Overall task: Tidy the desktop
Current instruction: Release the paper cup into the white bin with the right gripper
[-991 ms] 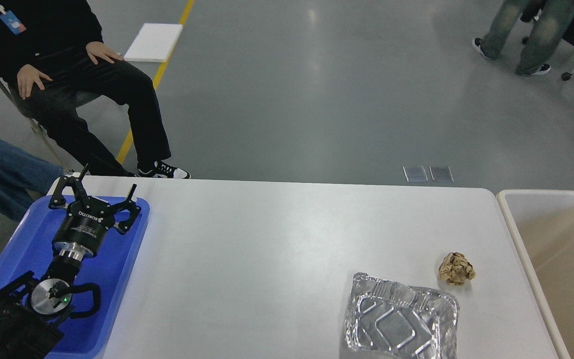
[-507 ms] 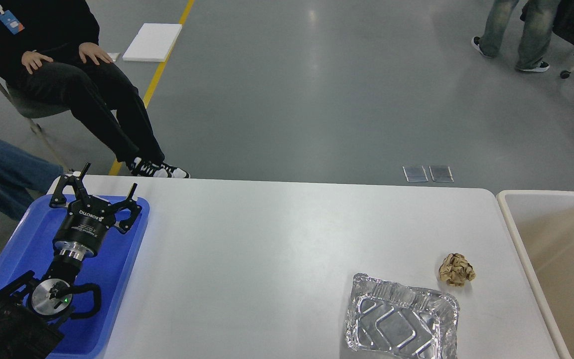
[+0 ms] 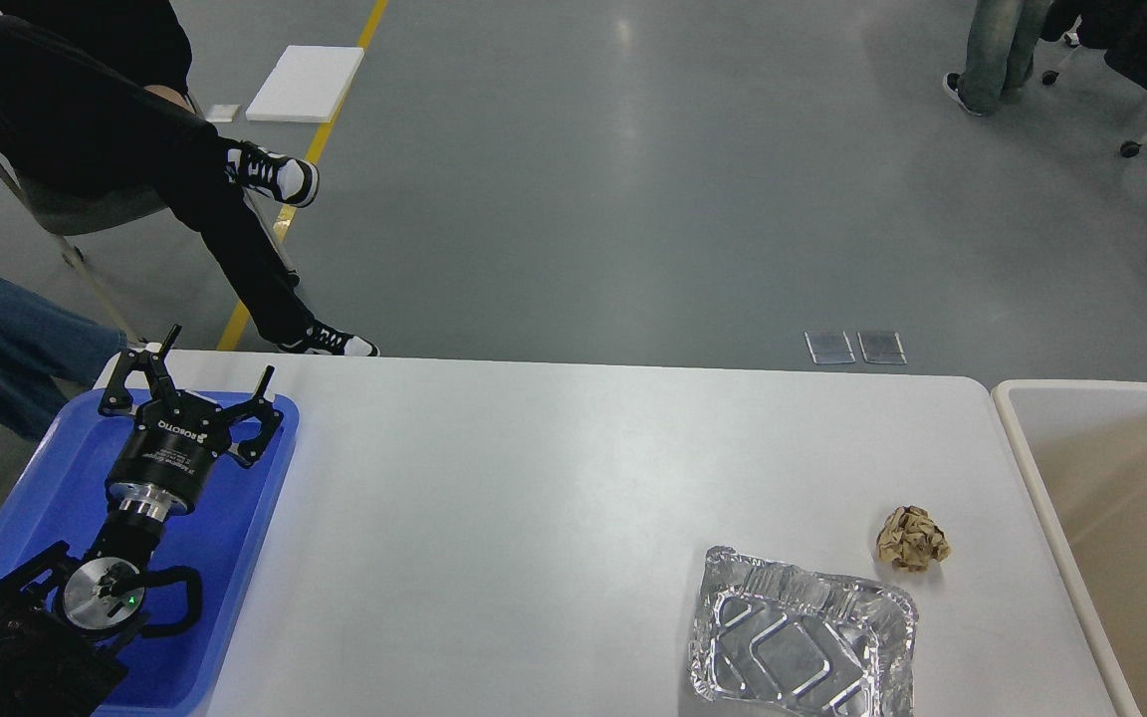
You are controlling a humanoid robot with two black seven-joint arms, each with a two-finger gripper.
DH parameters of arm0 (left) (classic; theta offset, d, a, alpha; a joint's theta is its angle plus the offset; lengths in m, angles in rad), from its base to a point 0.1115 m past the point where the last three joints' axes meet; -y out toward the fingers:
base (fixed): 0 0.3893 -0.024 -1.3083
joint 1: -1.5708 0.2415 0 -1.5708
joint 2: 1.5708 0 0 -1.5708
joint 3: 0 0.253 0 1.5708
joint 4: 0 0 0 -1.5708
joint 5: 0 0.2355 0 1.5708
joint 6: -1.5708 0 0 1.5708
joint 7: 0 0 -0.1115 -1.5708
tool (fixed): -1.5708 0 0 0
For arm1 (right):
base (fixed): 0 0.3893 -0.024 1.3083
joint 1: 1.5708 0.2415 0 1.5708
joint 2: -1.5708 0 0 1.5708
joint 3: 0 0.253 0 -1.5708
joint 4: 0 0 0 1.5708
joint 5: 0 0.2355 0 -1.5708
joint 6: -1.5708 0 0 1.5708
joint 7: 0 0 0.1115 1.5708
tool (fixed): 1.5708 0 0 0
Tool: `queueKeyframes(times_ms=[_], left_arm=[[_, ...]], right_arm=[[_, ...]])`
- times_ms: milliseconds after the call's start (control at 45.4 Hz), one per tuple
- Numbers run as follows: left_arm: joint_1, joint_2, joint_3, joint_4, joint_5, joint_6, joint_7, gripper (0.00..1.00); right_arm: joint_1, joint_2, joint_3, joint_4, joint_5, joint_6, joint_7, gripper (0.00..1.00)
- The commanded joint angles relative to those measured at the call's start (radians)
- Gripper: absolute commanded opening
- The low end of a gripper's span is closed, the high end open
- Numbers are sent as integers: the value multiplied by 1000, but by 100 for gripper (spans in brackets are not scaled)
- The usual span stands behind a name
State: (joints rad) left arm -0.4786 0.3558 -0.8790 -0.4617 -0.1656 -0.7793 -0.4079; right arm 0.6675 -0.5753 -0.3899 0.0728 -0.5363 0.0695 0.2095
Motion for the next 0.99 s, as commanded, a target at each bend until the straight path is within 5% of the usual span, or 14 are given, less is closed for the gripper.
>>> queueKeyframes(times_ms=[0, 132, 286, 771, 969], left_arm=[[0, 0, 0, 0, 0, 0, 0, 99], [0, 0, 0, 0, 0, 0, 0, 99], [0, 0, 0, 0, 0, 0, 0, 99], [0, 0, 0, 0, 0, 0, 0, 99], [0, 0, 0, 0, 0, 0, 0, 99]], right_arm=[[-19, 8, 19, -7, 77, -31, 1, 0], [-17, 2, 19, -21, 105, -54, 1, 67], [-19, 8, 19, -27, 105, -114, 2, 98], [40, -40, -4, 10, 90, -59, 2, 99], [210, -204, -69, 260, 55, 95, 2, 99]])
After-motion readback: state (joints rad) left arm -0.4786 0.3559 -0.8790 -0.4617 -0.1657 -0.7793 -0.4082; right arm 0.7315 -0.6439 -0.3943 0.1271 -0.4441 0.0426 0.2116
